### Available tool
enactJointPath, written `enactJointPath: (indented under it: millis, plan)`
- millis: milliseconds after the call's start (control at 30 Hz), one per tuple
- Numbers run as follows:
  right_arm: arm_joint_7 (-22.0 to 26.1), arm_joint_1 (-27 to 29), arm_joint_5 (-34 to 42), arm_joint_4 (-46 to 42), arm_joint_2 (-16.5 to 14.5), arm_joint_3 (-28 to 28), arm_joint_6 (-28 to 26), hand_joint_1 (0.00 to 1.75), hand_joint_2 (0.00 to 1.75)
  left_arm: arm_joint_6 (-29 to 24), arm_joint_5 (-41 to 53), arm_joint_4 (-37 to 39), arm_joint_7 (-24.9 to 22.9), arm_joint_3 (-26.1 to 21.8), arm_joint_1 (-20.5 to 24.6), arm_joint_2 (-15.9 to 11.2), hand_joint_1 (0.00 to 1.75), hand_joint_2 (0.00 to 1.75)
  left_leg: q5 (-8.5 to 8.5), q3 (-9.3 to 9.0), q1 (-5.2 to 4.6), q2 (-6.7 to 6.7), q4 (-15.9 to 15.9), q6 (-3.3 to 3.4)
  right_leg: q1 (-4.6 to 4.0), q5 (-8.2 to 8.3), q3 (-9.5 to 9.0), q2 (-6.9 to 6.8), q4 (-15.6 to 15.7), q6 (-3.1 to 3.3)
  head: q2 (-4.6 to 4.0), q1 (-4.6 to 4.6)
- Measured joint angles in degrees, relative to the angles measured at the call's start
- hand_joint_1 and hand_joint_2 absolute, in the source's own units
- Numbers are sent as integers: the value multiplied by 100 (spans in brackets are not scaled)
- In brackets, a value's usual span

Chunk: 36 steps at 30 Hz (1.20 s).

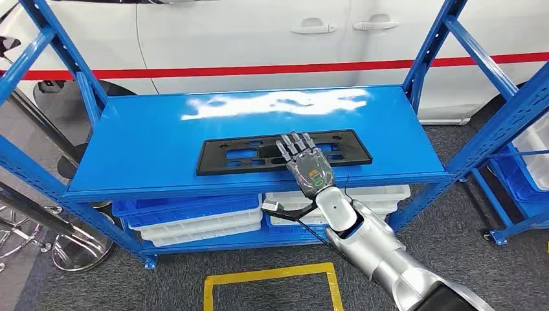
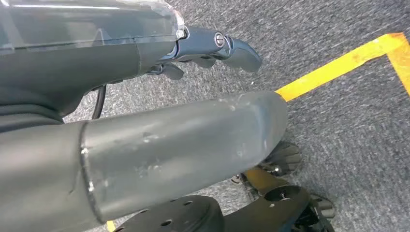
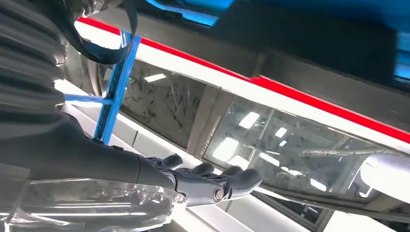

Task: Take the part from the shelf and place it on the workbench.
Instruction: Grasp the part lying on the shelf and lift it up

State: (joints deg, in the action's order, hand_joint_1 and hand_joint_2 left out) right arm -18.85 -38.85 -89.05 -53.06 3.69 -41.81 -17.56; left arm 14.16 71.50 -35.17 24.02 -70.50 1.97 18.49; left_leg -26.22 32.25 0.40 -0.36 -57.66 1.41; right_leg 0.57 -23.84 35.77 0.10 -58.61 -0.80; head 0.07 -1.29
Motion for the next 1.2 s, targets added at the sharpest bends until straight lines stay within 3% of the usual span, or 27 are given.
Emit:
enactJointPath:
  millis: [67,167,267,300,333,367,467,533,667,733,800,833,867,900,967,1000,1067,1133,1200]
  plan:
    - [3,2,0,-2,-2,0,-2,0,175,0,1,0,10,-1,-1,0,0,0,-4,-5,4,1,9,-30,-7,-8,6,5,-7,28,0,0]
    - [49,-4,0,-20,-14,-1,-25,0,175,-1,29,2,90,-1,2,-2,0,0,-151,61,28,8,-170,-125,9,-10,-26,0,31,140,0,0]
    - [113,-5,0,-25,-38,-32,-97,0,175,2,46,20,161,-1,8,-3,0,0,-650,548,35,10,-1189,-170,3,-41,-46,-14,41,219,0,0]
    - [120,1,0,-25,-45,-49,-114,0,175,5,49,31,169,-1,6,-4,0,0,-754,727,35,10,-1525,-176,-7,-52,-48,-15,35,229,0,0]
    - [122,7,0,-25,-50,-63,-122,0,175,7,51,42,174,-1,2,-5,0,0,-745,819,35,10,-1675,-173,-15,-65,-51,-14,27,233,0,0]
    - [122,10,0,-25,-54,-72,-128,0,175,8,53,51,178,-1,0,-7,0,0,-630,806,34,10,-1610,-160,-21,-81,-60,-12,16,231,0,0]
    - [120,3,0,-25,-71,-75,-152,0,175,-1,55,72,207,0,7,-25,0,0,-76,309,12,16,-506,-60,-48,-139,-106,-8,-17,195,0,0]
    - [115,-4,0,-25,-79,-76,-169,0,175,-20,58,96,227,1,18,-42,0,0,8,123,-18,17,-99,-3,-58,-150,-110,-7,-16,143,0,1]
    - [104,-23,0,-25,-85,-79,-191,0,175,-61,61,142,238,2,12,-58,0,0,30,38,5,0,9,78,-50,-213,-83,-10,-110,24,0,-1]
    - [102,-30,0,-25,-83,-79,-202,0,175,-65,62,159,241,3,21,-61,0,0,22,-21,18,6,41,133,-30,-449,173,-8,-623,-25,0,-2]
    - [100,-10,0,-20,-80,-79,-203,0,175,-75,62,168,242,2,27,-62,0,0,-10,-54,15,9,38,163,-16,-700,613,-8,-1358,-60,1,-1]
    - [96,4,0,-18,-79,-79,-201,0,175,-88,62,174,243,1,24,-64,0,0,-29,-72,13,7,34,168,-10,-703,769,-9,-1562,-70,1,-1]
    - [91,12,0,-15,-78,-80,-199,0,175,-105,62,178,243,0,21,-66,0,0,-54,-96,13,2,28,165,-4,-582,815,-9,-1542,-72,1,-2]
    - [85,13,0,-14,-77,-80,-198,0,175,-126,62,182,243,-1,18,-69,0,0,-85,-126,13,-5,21,157,1,-365,744,-9,-1302,-65,1,-2]
    - [69,5,0,-15,-76,-81,-195,0,175,-168,62,186,243,-1,20,-72,0,0,-164,-191,3,-17,0,119,-9,75,415,-9,-532,-19,1,-2]
    - [60,0,0,-16,-75,-81,-190,0,175,-186,62,186,243,-1,24,-73,0,0,-199,-207,-5,-21,-9,89,-23,171,283,-10,-246,11,1,-2]
    - [37,-2,0,-19,-73,-83,-178,0,175,-212,69,186,243,-2,30,-77,0,0,-242,-215,-15,-18,-6,26,-58,151,191,-4,-42,65,1,-1]
    - [22,1,0,-31,-71,-83,-172,0,175,-234,81,186,246,-3,33,-88,0,0,-285,-233,-12,-5,-3,-33,-34,136,165,8,8,110,1,-1]
    - [17,-3,0,-51,-70,-83,-166,0,175,-265,90,187,255,-3,43,-103,0,0,-456,-143,-10,3,-252,-88,6,124,101,5,64,161,1,1]
